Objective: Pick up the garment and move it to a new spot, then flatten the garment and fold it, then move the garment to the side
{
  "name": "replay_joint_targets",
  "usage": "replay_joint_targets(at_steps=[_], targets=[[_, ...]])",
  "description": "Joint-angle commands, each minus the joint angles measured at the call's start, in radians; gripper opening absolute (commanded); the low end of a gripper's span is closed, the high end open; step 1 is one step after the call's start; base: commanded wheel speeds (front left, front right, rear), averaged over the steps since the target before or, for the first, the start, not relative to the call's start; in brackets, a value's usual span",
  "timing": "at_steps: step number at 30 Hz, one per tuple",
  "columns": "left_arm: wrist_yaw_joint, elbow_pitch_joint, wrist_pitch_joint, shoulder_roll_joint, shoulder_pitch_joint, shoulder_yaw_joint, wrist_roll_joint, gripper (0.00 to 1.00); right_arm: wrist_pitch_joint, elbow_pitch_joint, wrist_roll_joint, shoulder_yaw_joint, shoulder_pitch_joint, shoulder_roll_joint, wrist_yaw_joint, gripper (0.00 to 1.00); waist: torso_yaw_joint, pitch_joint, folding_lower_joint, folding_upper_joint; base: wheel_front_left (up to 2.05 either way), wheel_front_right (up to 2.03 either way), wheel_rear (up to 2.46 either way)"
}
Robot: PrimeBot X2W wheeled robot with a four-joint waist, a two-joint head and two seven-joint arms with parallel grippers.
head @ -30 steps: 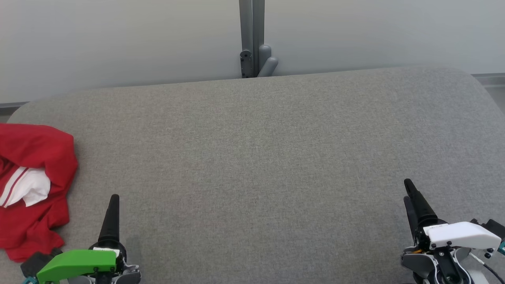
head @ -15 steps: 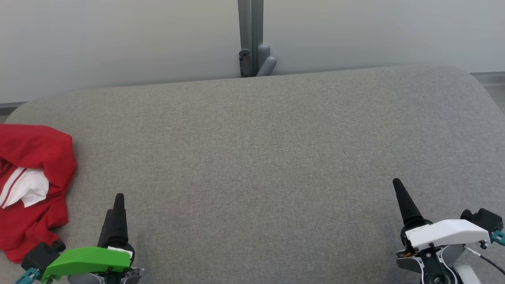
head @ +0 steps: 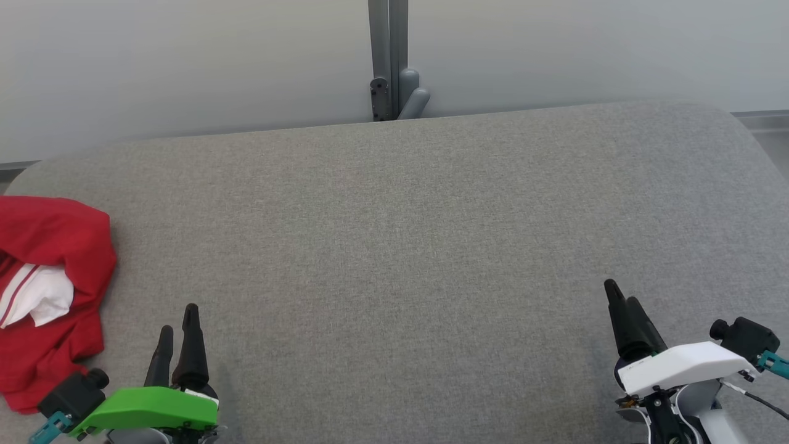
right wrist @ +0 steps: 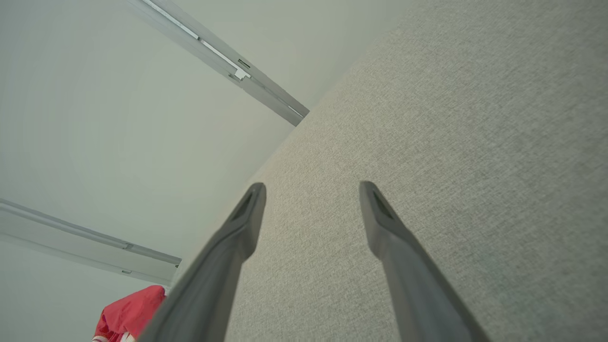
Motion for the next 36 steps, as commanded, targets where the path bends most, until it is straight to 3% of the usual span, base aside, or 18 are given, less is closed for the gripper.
replay_joint_targets(at_steps=[1, 36], targets=[[0.001, -0.014, -0.011, 0.005, -0.004, -0.005, 0.037, 1.00, -0.011, -0.007, -0.035, 0.014, -0.019, -0.012, 0.000, 1.00, -0.001, 0.000, 0.0000, -0.0001, 0.00, 0.00, 0.00], [0.029, -0.007, -0.107, 0.009, 0.011, -0.038, 0.449, 1.00, -0.113, -0.031, -0.442, 0.053, -0.019, -0.037, 0.001, 1.00, -0.011, 0.006, 0.0000, -0.0001, 0.00, 0.00, 0.00]])
